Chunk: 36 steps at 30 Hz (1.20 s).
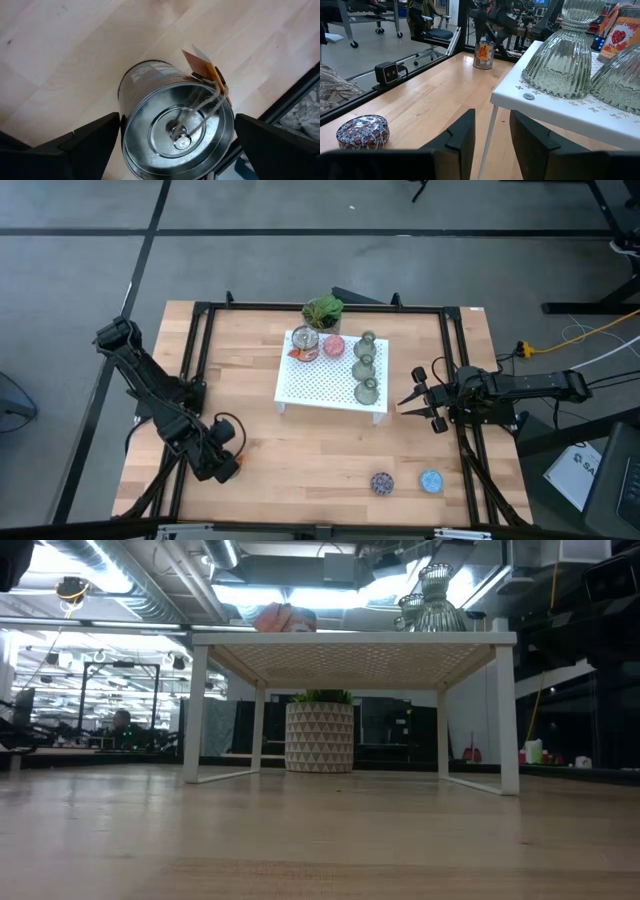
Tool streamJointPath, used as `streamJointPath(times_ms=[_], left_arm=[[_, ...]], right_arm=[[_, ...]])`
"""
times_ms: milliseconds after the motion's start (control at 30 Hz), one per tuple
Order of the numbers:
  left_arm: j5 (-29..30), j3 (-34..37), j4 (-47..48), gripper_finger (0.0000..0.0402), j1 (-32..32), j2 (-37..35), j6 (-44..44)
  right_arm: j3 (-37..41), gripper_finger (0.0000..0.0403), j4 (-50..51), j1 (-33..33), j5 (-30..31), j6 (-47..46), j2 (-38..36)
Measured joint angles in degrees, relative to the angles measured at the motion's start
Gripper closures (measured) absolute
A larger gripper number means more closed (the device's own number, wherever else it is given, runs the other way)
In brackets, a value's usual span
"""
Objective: Stock candles and vases on shelf
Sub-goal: Put the scented candle on the shelf
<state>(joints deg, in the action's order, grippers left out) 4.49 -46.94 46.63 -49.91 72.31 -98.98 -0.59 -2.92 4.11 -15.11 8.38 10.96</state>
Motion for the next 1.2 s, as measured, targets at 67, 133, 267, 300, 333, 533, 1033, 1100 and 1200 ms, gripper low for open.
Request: streamJointPath(times_ms=[67, 133, 267, 300, 333, 533, 1033, 1100, 1200], left_arm=[[-0.03, 0.0, 0.0, 0.0011, 0.0, 0.01, 1.09], [-0.34, 0.0, -0.01, 0.0011, 0.01, 0.11, 2.58], [-3.99, -0.04, -0.13, 0.0011, 0.02, 1.48, 7.77], [-5.27, -0.12, -0.19, 0.0011, 0.02, 2.1, 8.95], [-6.59, -0.23, -0.32, 0.0011, 0.02, 2.81, 10.1], [-11.0, -0.37, -0.44, 0.001, 0.02, 6.34, 13.31], [-9.0, 0.49, 4.42, 0.0012, 0.02, 8.76, 12.76], [-9.25, 0.16, 3.93, 0.0014, 0.02, 9.79, 12.82], [-9.55, 0.17, 3.75, 0.0027, 0.02, 11.23, 14.06]], right_arm=[[-0.01, 0.0279, 0.0, -0.01, 0.0, 0.0, 0.0], [0.01, 0.0279, 0.0, 0.0, 0.0, 0.0, 0.0], [0.0, 0.0279, 0.0, 0.01, 0.0, 0.0, 0.0], [-0.01, 0.0279, 0.0, -0.01, 0.0, 0.0, 0.0], [-0.01, 0.0279, 0.0, 0.01, 0.0, 0.0, 0.0], [0.0, 0.0279, 0.0, 0.01, 0.0, 0.0, 0.0], [-0.01, 0.0279, 0.0, 0.01, -0.02, 0.0, 0.0], [-0.01, 0.0279, 0.0, 0.01, -0.01, -0.01, 0.0], [-0.01, 0.0279, 0.0, -0.01, 0.0, 0.0, 0.0]])
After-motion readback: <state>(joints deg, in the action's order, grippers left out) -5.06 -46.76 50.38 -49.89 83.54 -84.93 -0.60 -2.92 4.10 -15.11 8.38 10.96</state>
